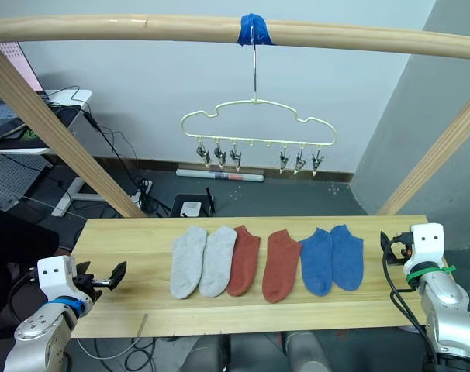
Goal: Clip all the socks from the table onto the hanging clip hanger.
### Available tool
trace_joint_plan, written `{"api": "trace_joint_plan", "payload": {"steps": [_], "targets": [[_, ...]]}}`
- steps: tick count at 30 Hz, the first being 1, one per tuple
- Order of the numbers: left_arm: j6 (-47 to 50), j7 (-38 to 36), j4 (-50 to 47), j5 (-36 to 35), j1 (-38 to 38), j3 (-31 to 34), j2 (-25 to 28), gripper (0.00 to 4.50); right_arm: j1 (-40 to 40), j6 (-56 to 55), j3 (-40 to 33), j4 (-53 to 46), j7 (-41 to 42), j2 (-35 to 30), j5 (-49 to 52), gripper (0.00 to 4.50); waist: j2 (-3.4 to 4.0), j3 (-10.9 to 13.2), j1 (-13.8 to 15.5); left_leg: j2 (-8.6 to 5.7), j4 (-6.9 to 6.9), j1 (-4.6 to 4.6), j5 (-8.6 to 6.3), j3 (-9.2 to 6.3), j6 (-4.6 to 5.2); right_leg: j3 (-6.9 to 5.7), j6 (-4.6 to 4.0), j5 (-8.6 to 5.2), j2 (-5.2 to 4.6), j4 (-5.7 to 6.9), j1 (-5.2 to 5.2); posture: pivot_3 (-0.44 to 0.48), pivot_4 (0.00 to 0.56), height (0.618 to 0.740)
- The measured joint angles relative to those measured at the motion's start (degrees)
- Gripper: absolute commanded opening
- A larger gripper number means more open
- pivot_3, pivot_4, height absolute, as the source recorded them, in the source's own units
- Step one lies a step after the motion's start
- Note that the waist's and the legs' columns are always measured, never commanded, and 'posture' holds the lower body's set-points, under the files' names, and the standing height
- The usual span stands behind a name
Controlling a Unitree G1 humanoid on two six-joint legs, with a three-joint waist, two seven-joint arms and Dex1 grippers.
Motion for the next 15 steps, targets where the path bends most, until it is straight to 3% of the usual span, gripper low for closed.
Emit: {"api": "trace_joint_plan", "payload": {"steps": [8,15], "targets": [[-0.6,2.8,-1.3,2.8,-0.7,0.0,0.5,4.5,0.3,0.0,-0.1,0.0,-0.3,0.0,0.0,4.46,0.0,0.0,0.0,0.01,-0.01,0.04,0.0,0.03,0.0,0.04,-0.01,-0.01,0.0,0.0,0.03,-0.025,0.201,0.74],[4.0,-3.0,-15.7,-6.5,2.4,2.3,0.4,4.5,2.4,1.6,0.2,-3.7,1.9,0.1,0.9,4.46,0.0,0.1,-0.2,0.06,-0.04,0.06,-0.01,0.12,0.0,0.1,-0.04,-0.04,0.0,0.0,0.0,-0.042,0.228,0.74]]}}
